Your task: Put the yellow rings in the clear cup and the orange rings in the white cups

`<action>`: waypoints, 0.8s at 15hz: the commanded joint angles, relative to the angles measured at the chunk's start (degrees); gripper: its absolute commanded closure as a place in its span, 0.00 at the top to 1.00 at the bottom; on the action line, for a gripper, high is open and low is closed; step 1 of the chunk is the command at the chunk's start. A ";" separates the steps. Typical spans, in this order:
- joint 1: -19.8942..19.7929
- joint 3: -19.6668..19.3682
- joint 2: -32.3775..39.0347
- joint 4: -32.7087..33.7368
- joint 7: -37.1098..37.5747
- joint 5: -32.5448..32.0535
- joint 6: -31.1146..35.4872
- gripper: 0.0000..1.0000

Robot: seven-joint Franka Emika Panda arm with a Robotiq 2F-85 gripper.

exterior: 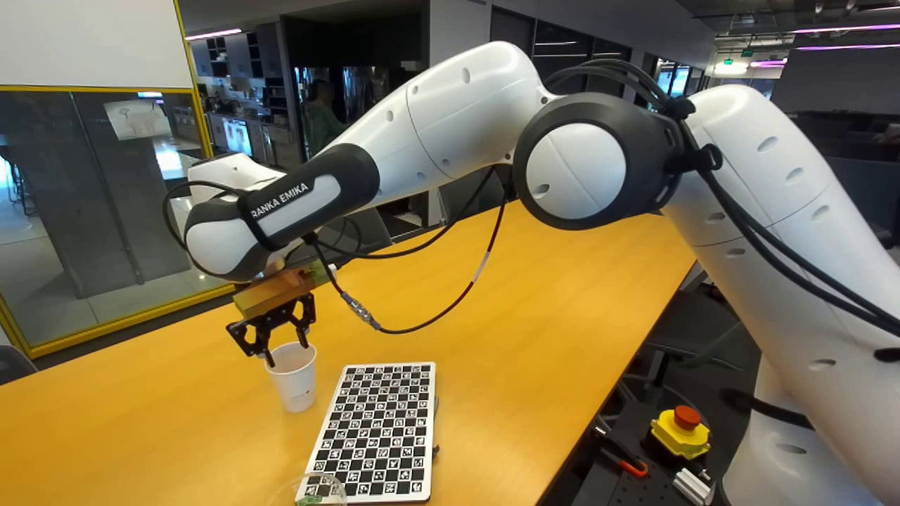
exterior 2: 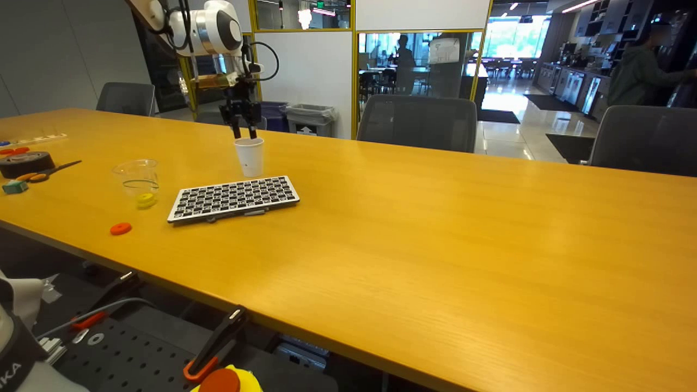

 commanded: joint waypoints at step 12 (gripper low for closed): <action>-0.94 1.48 -11.07 -11.83 -3.07 0.72 -1.16 1.00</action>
